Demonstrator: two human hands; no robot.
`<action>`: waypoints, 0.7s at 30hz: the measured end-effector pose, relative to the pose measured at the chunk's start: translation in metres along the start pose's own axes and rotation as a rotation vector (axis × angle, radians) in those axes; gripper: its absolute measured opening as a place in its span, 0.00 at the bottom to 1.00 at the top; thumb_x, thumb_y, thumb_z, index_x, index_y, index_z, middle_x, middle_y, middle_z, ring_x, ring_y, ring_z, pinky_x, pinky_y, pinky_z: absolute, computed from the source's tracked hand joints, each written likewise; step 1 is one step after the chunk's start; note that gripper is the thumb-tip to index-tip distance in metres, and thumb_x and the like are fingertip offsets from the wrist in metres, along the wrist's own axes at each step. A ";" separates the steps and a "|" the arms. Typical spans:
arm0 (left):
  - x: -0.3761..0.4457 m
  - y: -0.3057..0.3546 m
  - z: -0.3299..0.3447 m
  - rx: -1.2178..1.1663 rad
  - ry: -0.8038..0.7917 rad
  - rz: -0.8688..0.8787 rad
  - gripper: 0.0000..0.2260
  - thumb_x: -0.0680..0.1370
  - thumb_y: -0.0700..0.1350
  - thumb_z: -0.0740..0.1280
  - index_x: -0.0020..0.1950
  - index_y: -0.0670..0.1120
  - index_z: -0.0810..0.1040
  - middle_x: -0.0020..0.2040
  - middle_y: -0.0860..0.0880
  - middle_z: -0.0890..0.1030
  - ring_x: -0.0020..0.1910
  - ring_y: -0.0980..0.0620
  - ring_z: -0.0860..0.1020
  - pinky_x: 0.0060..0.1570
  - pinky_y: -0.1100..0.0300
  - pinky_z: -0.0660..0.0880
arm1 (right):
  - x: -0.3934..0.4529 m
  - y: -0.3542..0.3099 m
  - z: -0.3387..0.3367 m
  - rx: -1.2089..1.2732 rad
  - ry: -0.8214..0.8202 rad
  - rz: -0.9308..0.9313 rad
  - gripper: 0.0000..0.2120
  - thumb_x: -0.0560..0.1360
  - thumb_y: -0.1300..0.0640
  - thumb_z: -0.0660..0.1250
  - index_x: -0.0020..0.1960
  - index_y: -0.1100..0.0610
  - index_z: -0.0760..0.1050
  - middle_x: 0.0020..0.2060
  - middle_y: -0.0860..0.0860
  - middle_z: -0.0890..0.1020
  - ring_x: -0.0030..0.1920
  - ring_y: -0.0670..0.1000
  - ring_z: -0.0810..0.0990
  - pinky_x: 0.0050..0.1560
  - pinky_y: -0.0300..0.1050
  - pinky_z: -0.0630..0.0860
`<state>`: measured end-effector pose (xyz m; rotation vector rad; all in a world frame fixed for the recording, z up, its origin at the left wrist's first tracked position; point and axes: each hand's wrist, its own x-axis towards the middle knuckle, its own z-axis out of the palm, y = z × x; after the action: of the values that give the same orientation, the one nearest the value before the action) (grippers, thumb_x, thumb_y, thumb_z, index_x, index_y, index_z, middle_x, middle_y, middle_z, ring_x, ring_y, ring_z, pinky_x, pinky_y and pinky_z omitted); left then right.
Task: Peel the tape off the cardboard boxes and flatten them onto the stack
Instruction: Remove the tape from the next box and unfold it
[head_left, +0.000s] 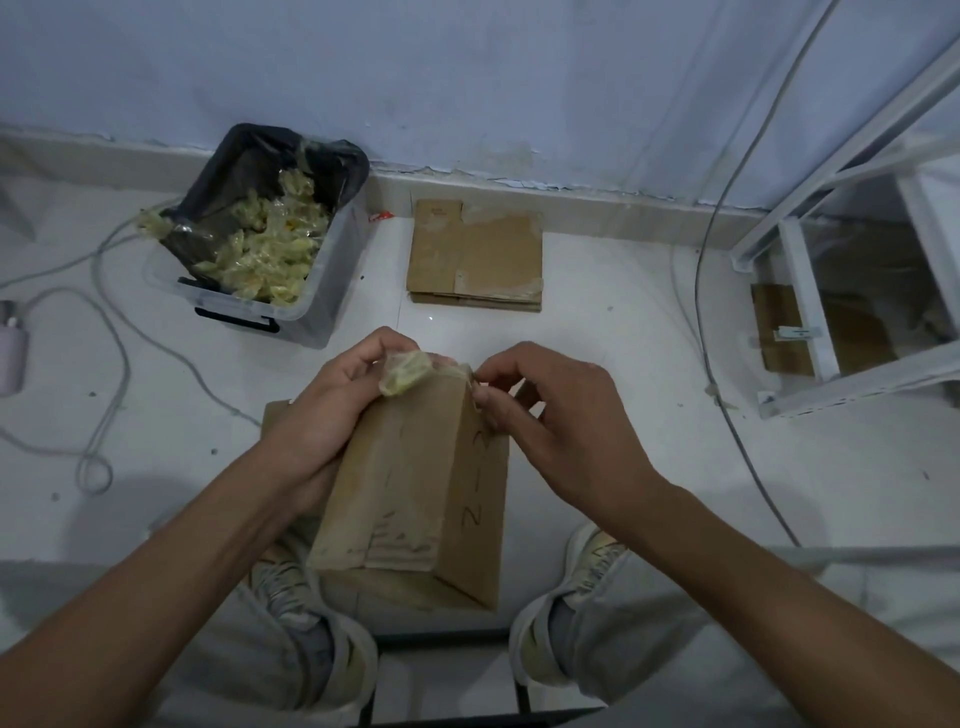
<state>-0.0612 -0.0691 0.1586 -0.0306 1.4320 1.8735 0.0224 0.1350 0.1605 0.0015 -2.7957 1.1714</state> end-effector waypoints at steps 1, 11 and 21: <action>0.000 -0.002 0.001 -0.053 -0.012 -0.015 0.03 0.82 0.39 0.63 0.51 0.45 0.76 0.60 0.42 0.84 0.49 0.49 0.84 0.43 0.59 0.82 | 0.000 0.000 -0.001 -0.026 0.027 -0.016 0.04 0.82 0.51 0.69 0.54 0.49 0.82 0.46 0.42 0.82 0.42 0.44 0.83 0.41 0.41 0.79; 0.003 -0.020 0.012 0.022 0.076 0.057 0.04 0.83 0.37 0.63 0.56 0.41 0.76 0.58 0.41 0.85 0.52 0.46 0.84 0.47 0.56 0.82 | 0.008 -0.001 -0.014 -0.156 -0.108 0.064 0.03 0.79 0.50 0.71 0.49 0.46 0.83 0.42 0.39 0.83 0.40 0.43 0.82 0.45 0.48 0.82; 0.003 -0.020 0.017 0.116 0.098 0.149 0.05 0.83 0.36 0.63 0.56 0.37 0.76 0.53 0.43 0.86 0.50 0.49 0.84 0.46 0.58 0.81 | 0.014 -0.001 -0.028 0.076 -0.233 0.166 0.02 0.78 0.56 0.75 0.47 0.51 0.84 0.35 0.42 0.84 0.38 0.45 0.85 0.37 0.40 0.82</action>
<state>-0.0448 -0.0521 0.1475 0.0421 1.6482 1.9269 0.0113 0.1553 0.1821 -0.0957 -2.9993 1.3985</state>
